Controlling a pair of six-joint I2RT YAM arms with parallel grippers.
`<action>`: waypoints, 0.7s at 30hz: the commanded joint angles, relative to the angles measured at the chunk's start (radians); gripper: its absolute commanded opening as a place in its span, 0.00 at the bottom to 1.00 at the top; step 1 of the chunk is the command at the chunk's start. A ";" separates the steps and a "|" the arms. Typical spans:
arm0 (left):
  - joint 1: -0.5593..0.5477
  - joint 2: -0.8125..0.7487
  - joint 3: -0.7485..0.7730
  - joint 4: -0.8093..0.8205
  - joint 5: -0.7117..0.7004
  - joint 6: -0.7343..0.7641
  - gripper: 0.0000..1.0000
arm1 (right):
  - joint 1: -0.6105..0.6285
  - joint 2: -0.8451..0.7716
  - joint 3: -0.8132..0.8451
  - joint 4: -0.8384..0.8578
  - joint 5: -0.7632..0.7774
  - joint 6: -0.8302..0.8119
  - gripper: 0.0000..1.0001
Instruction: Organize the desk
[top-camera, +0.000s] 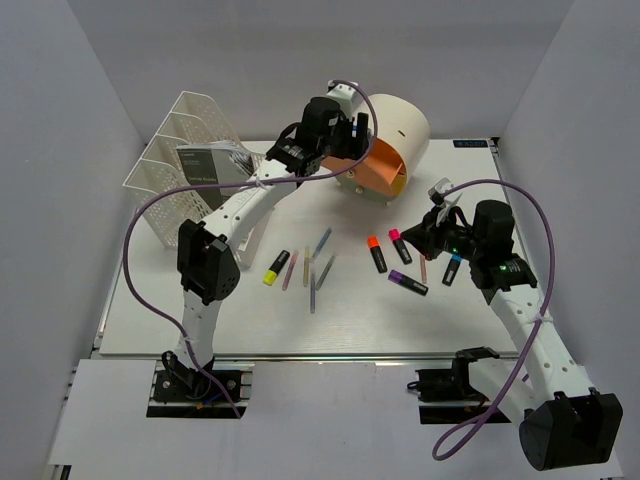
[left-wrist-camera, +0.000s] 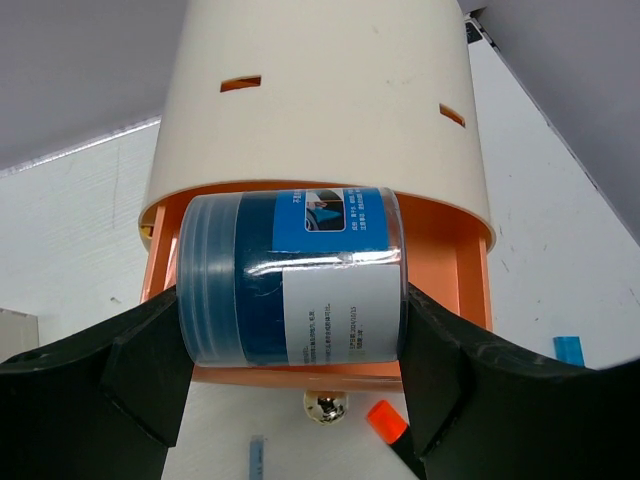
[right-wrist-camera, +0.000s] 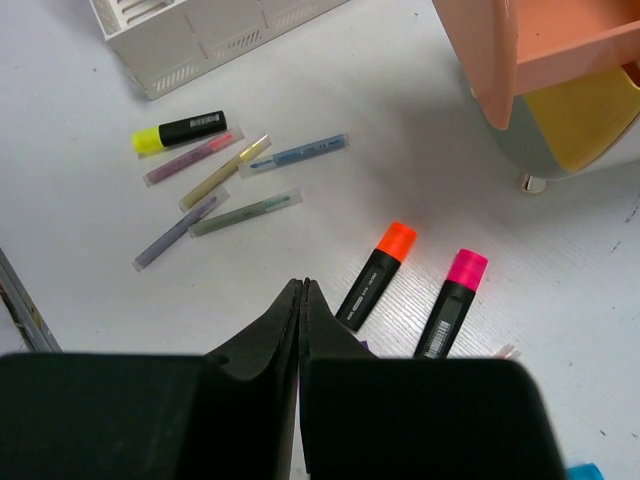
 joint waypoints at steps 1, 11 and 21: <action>-0.022 -0.034 0.044 0.081 -0.028 0.032 0.00 | -0.010 -0.013 -0.007 0.037 -0.033 0.007 0.00; -0.063 -0.014 0.052 0.076 -0.079 0.078 0.02 | -0.017 -0.018 -0.012 0.041 -0.040 0.005 0.00; -0.072 0.031 0.087 0.070 -0.117 0.077 0.37 | -0.018 -0.024 -0.013 0.040 -0.042 0.004 0.00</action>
